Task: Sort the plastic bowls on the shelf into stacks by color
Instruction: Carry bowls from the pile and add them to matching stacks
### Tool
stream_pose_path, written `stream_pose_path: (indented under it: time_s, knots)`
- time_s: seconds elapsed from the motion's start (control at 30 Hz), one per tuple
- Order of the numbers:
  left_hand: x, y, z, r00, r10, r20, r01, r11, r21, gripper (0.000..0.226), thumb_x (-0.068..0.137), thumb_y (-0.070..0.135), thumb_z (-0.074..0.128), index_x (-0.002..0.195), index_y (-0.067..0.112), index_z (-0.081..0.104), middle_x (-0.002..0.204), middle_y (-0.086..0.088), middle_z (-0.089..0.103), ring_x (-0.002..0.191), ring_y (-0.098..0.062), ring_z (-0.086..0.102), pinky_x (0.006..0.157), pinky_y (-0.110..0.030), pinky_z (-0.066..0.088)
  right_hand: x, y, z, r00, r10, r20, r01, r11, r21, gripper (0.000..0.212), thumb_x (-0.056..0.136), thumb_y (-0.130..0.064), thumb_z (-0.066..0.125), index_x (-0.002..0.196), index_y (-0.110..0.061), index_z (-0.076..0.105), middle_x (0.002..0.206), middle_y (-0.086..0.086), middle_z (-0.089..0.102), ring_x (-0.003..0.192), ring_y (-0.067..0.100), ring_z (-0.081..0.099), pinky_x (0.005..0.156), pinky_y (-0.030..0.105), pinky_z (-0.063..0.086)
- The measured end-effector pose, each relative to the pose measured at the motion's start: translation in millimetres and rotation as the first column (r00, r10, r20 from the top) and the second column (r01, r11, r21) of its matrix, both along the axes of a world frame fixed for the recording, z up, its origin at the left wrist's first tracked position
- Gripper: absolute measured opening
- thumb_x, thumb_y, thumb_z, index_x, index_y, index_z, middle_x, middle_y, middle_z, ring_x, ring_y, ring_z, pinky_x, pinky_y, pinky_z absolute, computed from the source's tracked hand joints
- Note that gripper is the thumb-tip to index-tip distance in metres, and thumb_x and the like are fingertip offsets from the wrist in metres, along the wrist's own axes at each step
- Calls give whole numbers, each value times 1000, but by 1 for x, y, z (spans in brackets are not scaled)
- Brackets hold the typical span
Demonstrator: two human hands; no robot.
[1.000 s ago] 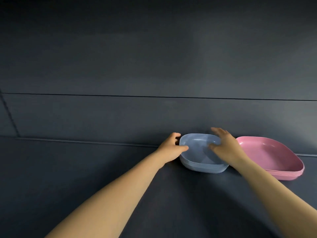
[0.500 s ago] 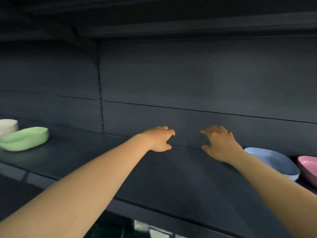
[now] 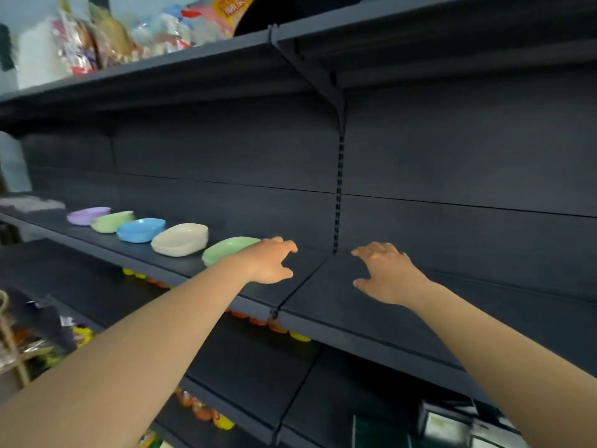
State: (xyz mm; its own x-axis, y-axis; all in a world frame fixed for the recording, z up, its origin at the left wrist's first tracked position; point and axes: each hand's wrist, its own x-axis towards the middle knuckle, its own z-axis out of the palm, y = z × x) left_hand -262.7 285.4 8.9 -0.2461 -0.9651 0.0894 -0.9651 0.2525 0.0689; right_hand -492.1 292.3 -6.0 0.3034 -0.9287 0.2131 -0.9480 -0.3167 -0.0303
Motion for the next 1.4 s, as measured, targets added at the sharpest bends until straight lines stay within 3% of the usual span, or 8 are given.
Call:
stream_pose_path:
  time_s: [0.17,0.43,0.73,0.83,0.93,1.1,1.23,1.4]
  knots:
    - [80,-23,-2,995,93,-26,-93,995,-18,53,93,29,49,143,25,32,142,-1,36,129,-23,39,102,-34,37,74,-30,1,998,66,8,-66,998,-23,62,93,-34,53,148,-21,26,149,5,32,141,27,23,111,46,24]
    - [170,-95,-10,989,132,-72,-133,991,-14,53,93,29,51,142,24,32,141,-2,38,127,-21,40,102,-33,39,166,-112,-10,993,93,69,-91,996,-22,62,93,-36,53,147,-20,27,148,4,33,139,25,26,111,43,28]
    - [213,-188,-51,932,147,-330,-121,988,98,64,91,39,53,147,28,24,154,1,26,138,-20,31,112,-35,29,249,-197,-50,879,-80,470,-10,982,187,74,92,-39,54,150,-10,19,154,8,24,143,26,21,114,34,21]
    - [217,-211,-64,914,122,-387,-76,988,131,65,92,39,53,149,27,23,156,3,22,141,-16,26,111,-28,25,259,-207,-60,795,-179,580,27,965,262,63,92,-33,55,144,-7,30,146,9,35,137,23,32,108,30,28]
    - [219,-228,-72,885,82,-459,0,984,176,68,92,37,54,150,24,21,157,3,18,144,-14,19,109,-24,24,266,-211,-71,688,-258,679,47,949,313,33,89,-27,58,118,-13,51,122,7,52,117,23,52,96,30,42]
    - [222,-248,-84,700,127,-702,81,964,255,64,91,31,58,148,24,30,154,6,27,139,-13,29,107,-24,27,274,-212,-82,515,-305,801,45,943,330,16,87,-16,60,98,-20,50,106,0,60,90,12,60,77,25,48]
    - [226,-251,-96,588,144,-796,102,963,250,63,89,20,60,146,24,33,152,4,32,137,-13,33,103,-23,28,276,-208,-86,366,-338,867,14,934,358,30,88,-4,58,93,-31,47,93,-10,61,84,2,57,72,13,45]
    - [227,-249,-100,487,166,-858,166,946,277,67,88,3,56,146,25,33,148,3,35,118,-9,39,90,-21,29,280,-206,-91,191,-399,897,-20,912,409,62,81,7,64,129,-27,44,107,-6,61,97,7,59,76,17,47]
